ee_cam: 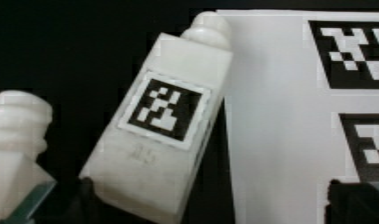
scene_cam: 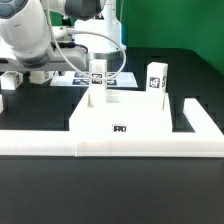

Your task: Assemble square table

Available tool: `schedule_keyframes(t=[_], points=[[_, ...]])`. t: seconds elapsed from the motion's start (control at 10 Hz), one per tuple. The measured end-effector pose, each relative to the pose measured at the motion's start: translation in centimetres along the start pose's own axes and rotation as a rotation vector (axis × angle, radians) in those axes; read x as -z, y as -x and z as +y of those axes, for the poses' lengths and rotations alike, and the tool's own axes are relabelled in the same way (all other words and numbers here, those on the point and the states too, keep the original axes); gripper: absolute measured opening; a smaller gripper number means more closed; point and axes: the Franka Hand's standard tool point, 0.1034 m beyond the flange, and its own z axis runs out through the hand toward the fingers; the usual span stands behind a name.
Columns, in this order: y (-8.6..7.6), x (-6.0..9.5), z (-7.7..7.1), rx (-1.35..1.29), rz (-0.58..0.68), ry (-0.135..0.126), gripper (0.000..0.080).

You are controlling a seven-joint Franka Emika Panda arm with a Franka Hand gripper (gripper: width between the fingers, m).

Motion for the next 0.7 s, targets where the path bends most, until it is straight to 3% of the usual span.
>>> schedule_keyframes(t=[0.3,0.4,0.7], points=[[0.0,-0.6,0.5,0.02,0.01,-0.005,0.0649],[0.1,0.3,1.0,0.024,0.016,-0.007,0.0649],[0.5,1.2,1.1,0.025,0.03,-0.011,0.0649]])
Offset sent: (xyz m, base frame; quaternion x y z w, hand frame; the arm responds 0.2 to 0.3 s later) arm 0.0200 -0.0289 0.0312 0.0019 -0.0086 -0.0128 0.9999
